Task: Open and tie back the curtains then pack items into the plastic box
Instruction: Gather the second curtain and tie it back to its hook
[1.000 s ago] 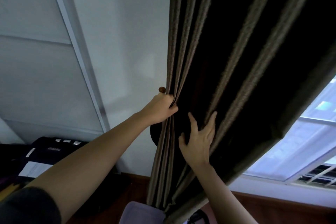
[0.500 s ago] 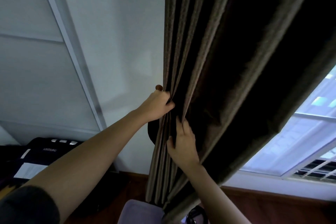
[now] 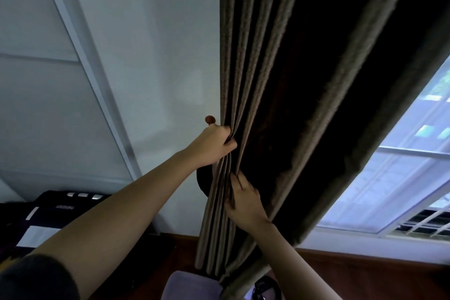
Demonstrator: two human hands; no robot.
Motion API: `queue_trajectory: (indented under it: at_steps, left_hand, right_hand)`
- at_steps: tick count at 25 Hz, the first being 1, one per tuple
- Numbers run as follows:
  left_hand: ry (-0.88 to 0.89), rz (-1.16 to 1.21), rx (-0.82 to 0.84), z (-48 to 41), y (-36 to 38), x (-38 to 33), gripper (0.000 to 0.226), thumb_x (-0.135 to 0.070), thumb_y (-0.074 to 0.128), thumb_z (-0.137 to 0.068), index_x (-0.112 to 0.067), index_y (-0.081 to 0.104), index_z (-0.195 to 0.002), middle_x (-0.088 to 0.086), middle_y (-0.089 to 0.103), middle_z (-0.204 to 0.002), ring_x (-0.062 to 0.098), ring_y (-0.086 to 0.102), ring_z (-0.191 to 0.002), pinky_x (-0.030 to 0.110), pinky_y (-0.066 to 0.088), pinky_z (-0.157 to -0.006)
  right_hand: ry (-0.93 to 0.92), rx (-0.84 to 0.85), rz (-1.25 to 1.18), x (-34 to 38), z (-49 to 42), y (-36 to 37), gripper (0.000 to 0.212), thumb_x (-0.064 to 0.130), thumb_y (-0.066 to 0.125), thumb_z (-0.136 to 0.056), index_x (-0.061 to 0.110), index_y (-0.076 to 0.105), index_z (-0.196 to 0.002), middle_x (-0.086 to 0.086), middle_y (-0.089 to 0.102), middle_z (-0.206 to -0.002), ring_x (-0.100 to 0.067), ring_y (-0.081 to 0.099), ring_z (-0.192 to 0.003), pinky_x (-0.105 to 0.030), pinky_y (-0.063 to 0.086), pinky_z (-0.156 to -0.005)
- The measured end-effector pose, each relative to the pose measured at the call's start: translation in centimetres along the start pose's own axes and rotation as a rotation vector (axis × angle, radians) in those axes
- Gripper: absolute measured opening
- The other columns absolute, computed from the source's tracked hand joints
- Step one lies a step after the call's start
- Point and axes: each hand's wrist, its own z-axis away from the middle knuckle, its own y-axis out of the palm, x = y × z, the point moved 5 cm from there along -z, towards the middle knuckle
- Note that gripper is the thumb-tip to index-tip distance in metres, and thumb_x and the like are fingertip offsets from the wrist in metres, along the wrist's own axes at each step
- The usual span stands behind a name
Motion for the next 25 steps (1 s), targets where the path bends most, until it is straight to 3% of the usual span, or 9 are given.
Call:
queue_trajectory:
  at_steps: [4, 10, 14, 18, 21, 23, 25]
  left_hand:
    - [0.017, -0.004, 0.016, 0.2, 0.2, -0.1, 0.024, -0.015, 0.052, -0.091, -0.001, 0.049, -0.071, 0.006, 0.050, -0.062, 0.014, 0.049, -0.049, 0.016, 0.034, -0.047]
    - [0.017, -0.006, 0.015, 0.1, 0.3, -0.6, 0.025, -0.013, 0.052, -0.090, -0.002, 0.047, -0.067, 0.010, 0.050, -0.060, 0.022, 0.052, -0.050, 0.020, 0.036, -0.045]
    - [-0.008, -0.013, 0.084, 0.0, 0.2, -1.5, 0.029, -0.018, 0.055, -0.089, -0.013, 0.043, -0.063, 0.003, 0.048, -0.060, 0.015, 0.048, -0.047, 0.015, 0.032, -0.043]
    - [0.015, -0.046, 0.125, 0.2, 0.0, -2.9, 0.039, -0.036, 0.064, -0.086, -0.019, 0.040, -0.060, -0.006, 0.044, -0.057, 0.004, 0.044, -0.047, 0.013, 0.031, -0.045]
    - [0.034, -0.074, 0.092, 0.1, -0.1, -3.0, 0.035, -0.025, 0.059, -0.090, -0.011, 0.043, -0.062, -0.004, 0.044, -0.057, 0.010, 0.049, -0.051, 0.021, 0.035, -0.049]
    - [0.031, -0.094, 0.068, -0.2, -0.3, -2.5, 0.028, -0.017, 0.056, -0.089, -0.006, 0.047, -0.066, -0.002, 0.043, -0.058, 0.023, 0.056, -0.064, 0.023, 0.035, -0.048]
    - [0.033, -0.095, 0.064, 0.0, -0.3, -1.7, 0.022, -0.015, 0.055, -0.089, -0.005, 0.048, -0.070, -0.003, 0.043, -0.061, 0.030, 0.058, -0.079, 0.022, 0.036, -0.052]
  right_hand:
    - [0.000, 0.068, 0.014, -0.2, 0.3, 0.8, 0.066, 0.024, 0.046, -0.088, 0.017, 0.017, -0.147, -0.005, 0.018, -0.153, -0.027, 0.029, -0.136, -0.041, 0.029, -0.110]
    - [-0.028, 0.033, -0.022, -0.1, 0.2, 1.4, 0.057, 0.034, 0.041, -0.089, 0.021, 0.027, -0.143, -0.001, 0.022, -0.151, -0.025, 0.037, -0.129, -0.042, 0.035, -0.104]
    - [-0.024, 0.032, -0.004, -0.1, 0.2, 1.4, 0.059, 0.033, 0.043, -0.089, 0.021, 0.025, -0.144, -0.001, 0.023, -0.151, -0.025, 0.035, -0.131, -0.041, 0.032, -0.105]
    - [-0.018, 0.060, 0.027, -0.2, 0.4, 2.0, 0.063, 0.031, 0.045, -0.087, 0.019, 0.022, -0.145, -0.003, 0.021, -0.153, -0.027, 0.032, -0.133, -0.043, 0.031, -0.107]
    - [-0.023, 0.073, 0.057, 0.3, 0.5, 0.7, 0.064, 0.033, 0.049, -0.086, 0.023, 0.026, -0.144, -0.001, 0.020, -0.153, -0.028, 0.032, -0.133, -0.042, 0.029, -0.107]
    - [-0.039, -0.063, 0.130, 0.8, 1.3, -1.3, 0.059, 0.030, 0.052, -0.083, 0.027, 0.037, -0.140, 0.000, 0.017, -0.156, -0.027, 0.022, -0.141, -0.043, 0.018, -0.113]
    - [0.018, -0.507, 0.064, 1.4, 3.5, -4.8, 0.057, 0.025, 0.055, -0.076, 0.024, 0.045, -0.132, -0.007, 0.015, -0.157, -0.027, 0.015, -0.144, -0.046, 0.010, -0.115]
